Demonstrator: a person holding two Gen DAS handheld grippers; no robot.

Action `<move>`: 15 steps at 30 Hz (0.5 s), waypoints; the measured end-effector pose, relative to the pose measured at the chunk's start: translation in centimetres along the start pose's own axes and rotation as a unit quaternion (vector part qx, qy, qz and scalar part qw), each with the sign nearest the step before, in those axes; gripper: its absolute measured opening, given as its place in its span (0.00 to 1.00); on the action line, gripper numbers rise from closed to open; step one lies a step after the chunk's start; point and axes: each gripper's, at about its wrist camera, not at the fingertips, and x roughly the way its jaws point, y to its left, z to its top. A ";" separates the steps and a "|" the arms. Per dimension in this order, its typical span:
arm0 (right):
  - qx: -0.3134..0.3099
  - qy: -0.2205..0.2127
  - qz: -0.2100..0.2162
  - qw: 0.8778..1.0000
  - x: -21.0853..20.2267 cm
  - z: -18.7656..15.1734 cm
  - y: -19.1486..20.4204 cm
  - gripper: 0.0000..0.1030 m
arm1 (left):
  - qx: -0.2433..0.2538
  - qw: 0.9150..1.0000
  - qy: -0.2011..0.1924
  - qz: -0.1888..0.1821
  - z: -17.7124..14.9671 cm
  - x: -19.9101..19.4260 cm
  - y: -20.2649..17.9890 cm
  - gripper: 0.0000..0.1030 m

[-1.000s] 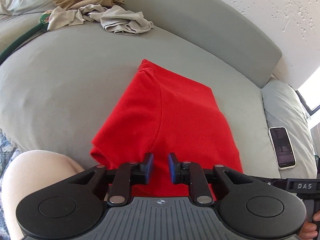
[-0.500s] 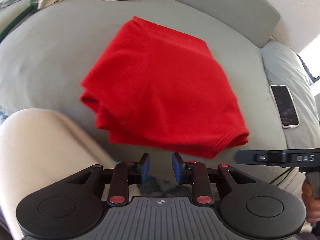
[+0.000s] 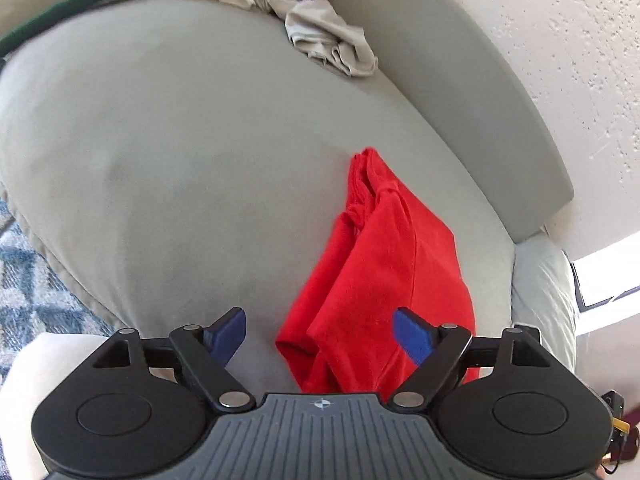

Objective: Fold clothes
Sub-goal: 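Grasp the folded red shirt edge with the left gripper while the right gripper grasps it too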

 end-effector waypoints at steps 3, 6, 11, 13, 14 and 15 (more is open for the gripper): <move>0.023 -0.008 -0.003 1.000 0.9 0.0 -0.7 0.67 | 0.006 1.000 0.023 -0.017 -0.3 1.2 -0.2 0.76; 0.037 -0.012 0.010 0.999 1.1 0.1 -1.4 0.67 | -0.013 0.998 0.037 -0.058 -0.8 1.9 0.1 0.77; 0.061 -0.018 0.043 0.997 1.4 0.9 -2.7 0.64 | -0.065 0.988 0.042 -0.135 -1.2 2.6 1.1 0.72; 0.060 -0.018 0.052 0.997 1.5 1.1 -3.0 0.62 | -0.073 0.983 0.041 -0.162 -1.3 2.7 1.2 0.67; 0.056 -0.015 0.053 0.997 1.7 1.3 -3.0 0.60 | -0.076 0.980 0.038 -0.178 -1.5 2.5 1.3 0.65; 0.052 -0.012 0.055 0.997 1.9 1.4 -3.0 0.59 | -0.077 0.979 0.034 -0.186 -1.4 2.3 1.3 0.65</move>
